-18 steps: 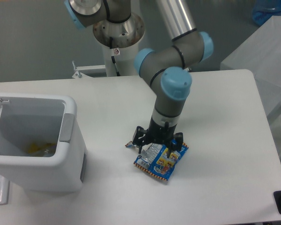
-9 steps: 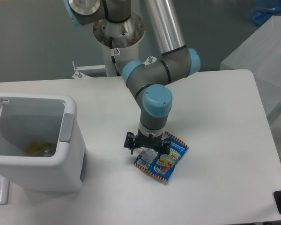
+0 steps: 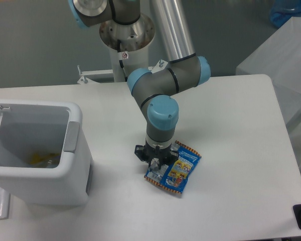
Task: Place the trash in the trash can
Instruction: 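Lower and close the gripper on the blue packet and foil wrapper, then lift the blue packet and swing it over the white bin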
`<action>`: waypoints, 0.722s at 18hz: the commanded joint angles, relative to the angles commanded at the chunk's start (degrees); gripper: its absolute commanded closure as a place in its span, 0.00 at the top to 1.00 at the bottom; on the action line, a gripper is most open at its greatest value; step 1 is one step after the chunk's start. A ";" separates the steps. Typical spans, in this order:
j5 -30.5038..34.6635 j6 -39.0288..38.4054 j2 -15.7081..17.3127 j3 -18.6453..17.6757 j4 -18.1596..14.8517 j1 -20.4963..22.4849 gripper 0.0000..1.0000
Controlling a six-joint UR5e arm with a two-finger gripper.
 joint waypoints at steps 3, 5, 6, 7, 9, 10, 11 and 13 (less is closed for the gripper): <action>-0.18 0.35 0.44 0.79 -0.09 0.44 0.16; -0.53 0.44 0.44 1.76 -0.09 0.70 0.10; -1.40 0.61 0.44 2.46 -0.09 0.79 0.10; -2.54 0.62 0.53 3.51 -0.09 0.79 0.10; -5.87 0.01 0.53 6.49 -0.09 1.05 0.10; -8.15 -0.09 0.70 8.25 -0.09 1.40 0.10; -10.78 -0.44 1.23 9.74 -0.09 1.49 0.10; -14.84 -3.24 2.11 11.77 0.00 2.28 0.10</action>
